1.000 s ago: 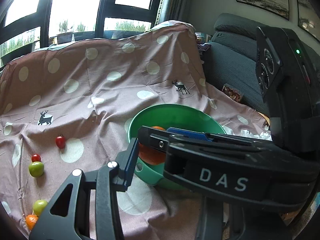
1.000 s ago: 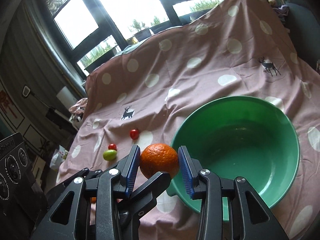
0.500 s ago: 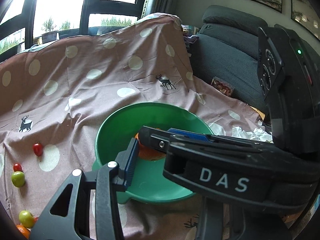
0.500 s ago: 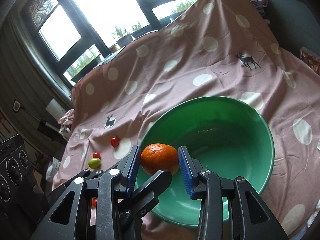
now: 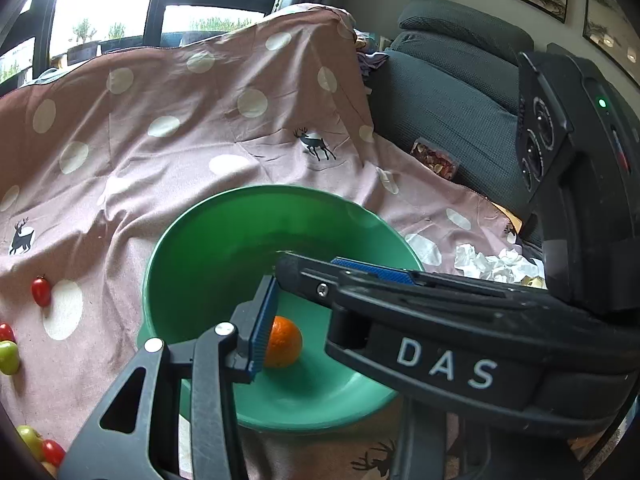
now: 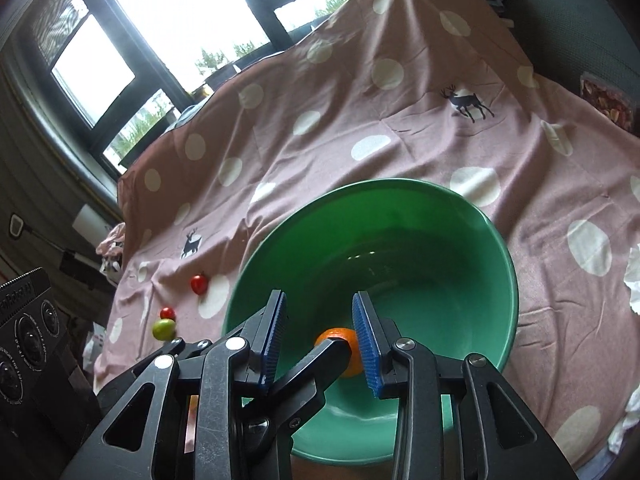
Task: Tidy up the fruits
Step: 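Lower the orange into the green bowl and open the right gripper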
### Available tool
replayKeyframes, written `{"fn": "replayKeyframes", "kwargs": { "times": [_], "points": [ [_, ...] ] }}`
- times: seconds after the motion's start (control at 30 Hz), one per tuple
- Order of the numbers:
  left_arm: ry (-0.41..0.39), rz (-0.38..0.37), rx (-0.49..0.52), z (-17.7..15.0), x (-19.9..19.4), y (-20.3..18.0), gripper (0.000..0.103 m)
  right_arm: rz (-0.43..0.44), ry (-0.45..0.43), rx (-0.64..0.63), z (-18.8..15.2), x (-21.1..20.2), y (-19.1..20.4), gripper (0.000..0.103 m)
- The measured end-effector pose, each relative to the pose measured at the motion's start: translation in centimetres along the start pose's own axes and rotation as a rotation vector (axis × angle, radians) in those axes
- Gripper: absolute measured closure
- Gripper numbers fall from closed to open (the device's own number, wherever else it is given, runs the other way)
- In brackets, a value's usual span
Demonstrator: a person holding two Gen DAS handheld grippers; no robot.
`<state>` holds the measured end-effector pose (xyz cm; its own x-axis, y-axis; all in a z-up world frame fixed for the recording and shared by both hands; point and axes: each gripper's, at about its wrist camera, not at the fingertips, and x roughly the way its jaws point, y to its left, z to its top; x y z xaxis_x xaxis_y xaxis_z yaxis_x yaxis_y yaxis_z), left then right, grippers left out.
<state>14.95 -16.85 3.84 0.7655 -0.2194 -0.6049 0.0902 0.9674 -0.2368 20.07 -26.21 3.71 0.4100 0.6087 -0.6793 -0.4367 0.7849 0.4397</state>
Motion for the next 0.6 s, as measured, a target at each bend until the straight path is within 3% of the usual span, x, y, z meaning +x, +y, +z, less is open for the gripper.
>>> {"fn": "replayKeyframes", "kwargs": {
  "times": [0.6],
  "points": [
    [0.032,-0.016,-0.058,-0.33,0.79,0.23,0.064,-0.035,0.019,0.004,0.02,0.58,-0.34,0.065]
  ]
}}
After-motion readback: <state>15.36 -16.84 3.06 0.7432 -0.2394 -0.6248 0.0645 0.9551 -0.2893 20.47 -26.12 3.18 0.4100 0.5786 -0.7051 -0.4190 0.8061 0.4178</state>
